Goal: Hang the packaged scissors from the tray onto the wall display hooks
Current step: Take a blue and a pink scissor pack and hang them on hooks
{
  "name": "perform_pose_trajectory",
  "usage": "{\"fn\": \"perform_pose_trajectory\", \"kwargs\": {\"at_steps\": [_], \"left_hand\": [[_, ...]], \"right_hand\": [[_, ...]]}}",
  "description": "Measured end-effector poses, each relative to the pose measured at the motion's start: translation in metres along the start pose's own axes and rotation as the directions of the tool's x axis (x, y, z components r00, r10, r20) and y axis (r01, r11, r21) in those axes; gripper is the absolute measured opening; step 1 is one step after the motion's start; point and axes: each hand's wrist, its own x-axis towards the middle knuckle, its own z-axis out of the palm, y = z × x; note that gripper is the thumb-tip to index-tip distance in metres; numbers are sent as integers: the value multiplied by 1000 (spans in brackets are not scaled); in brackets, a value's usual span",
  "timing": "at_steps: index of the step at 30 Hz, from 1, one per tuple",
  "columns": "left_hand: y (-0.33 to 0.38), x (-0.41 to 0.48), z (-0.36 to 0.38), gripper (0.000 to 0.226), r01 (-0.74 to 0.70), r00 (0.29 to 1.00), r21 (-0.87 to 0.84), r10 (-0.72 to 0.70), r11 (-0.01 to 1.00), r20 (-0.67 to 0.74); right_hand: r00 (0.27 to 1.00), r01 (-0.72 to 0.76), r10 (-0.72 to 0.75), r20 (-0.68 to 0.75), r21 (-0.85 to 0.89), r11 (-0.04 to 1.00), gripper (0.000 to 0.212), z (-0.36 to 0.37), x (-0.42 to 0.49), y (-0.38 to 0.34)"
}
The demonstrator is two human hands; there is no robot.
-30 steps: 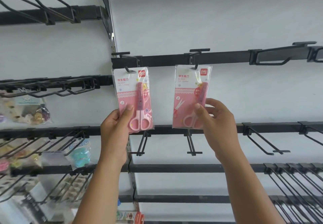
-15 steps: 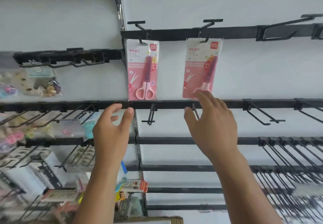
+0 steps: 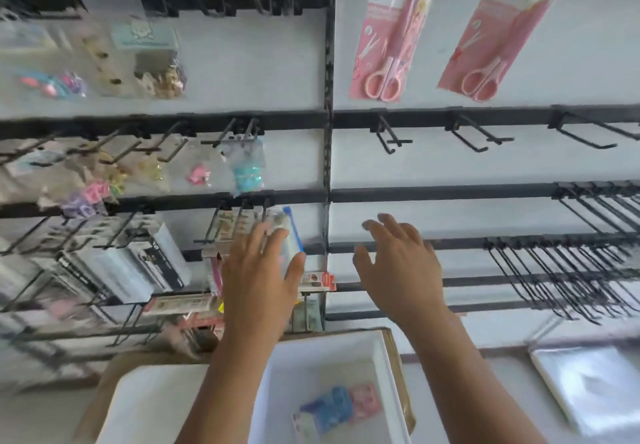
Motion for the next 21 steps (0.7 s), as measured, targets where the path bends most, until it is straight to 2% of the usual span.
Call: {"fn": "perform_pose_trajectory", "kwargs": {"at_steps": [3, 9, 15, 21], "left_hand": [[-18, -24, 30, 34, -24, 994, 26, 21, 999, 105], [-43, -69, 102, 36, 26, 929, 97, -60, 995, 364], [-47, -100, 159, 35, 29, 844, 176, -118, 984, 523], [-46, -125, 216, 40, 120, 747, 225, -237, 967, 621]], "right_hand": [[995, -22, 25, 97, -35, 999, 46, 35, -11, 2], [945, -62, 76, 318, -54, 997, 44, 107, -20, 31], [857, -80, 101, 505, -63, 995, 44, 178, -21, 78], [742, -82, 86, 665, -38, 996, 42, 245, -33, 120]]}}
